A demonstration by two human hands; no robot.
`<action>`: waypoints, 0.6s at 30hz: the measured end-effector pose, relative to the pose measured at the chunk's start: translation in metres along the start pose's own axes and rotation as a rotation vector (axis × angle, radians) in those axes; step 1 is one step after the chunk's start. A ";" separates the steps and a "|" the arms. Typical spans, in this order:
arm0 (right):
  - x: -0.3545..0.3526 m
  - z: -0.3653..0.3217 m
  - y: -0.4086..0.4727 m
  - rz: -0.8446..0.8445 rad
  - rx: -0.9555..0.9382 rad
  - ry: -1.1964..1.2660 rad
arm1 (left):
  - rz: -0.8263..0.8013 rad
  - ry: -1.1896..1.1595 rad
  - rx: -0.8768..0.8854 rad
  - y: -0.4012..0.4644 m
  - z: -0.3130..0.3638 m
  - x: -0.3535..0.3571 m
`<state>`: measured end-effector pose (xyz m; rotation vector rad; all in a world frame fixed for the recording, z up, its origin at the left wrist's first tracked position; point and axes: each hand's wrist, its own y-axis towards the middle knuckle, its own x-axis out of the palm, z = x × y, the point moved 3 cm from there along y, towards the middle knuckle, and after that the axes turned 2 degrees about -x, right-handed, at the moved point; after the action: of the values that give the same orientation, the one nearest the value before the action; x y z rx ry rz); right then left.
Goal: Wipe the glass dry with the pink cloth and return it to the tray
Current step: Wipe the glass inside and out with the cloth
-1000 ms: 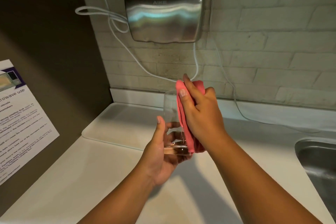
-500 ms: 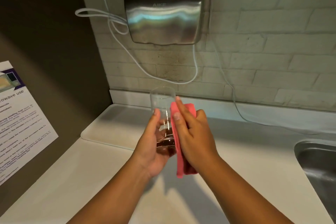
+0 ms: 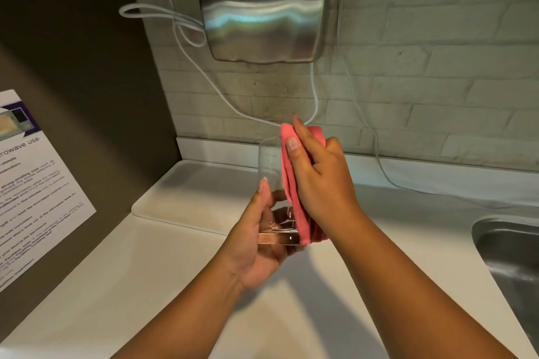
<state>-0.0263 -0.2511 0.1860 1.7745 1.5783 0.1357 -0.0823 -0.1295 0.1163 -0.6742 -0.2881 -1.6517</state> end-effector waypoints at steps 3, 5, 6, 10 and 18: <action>-0.001 0.006 -0.003 0.005 0.050 0.057 | -0.034 -0.011 -0.003 -0.001 0.001 0.001; -0.001 0.006 -0.010 -0.008 0.048 0.070 | -0.054 -0.031 0.003 0.001 0.002 0.001; 0.001 0.005 -0.015 -0.022 0.047 0.067 | -0.056 -0.047 0.006 0.002 0.003 0.000; 0.008 -0.005 -0.043 -0.082 -0.029 -0.059 | 0.022 -0.046 -0.003 0.005 0.010 -0.004; 0.001 -0.011 -0.015 -0.028 -0.105 -0.180 | -0.047 -0.053 -0.034 0.001 -0.007 -0.001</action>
<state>-0.0441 -0.2461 0.1844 1.6359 1.4406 0.0430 -0.0834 -0.1325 0.1101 -0.7421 -0.3167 -1.6881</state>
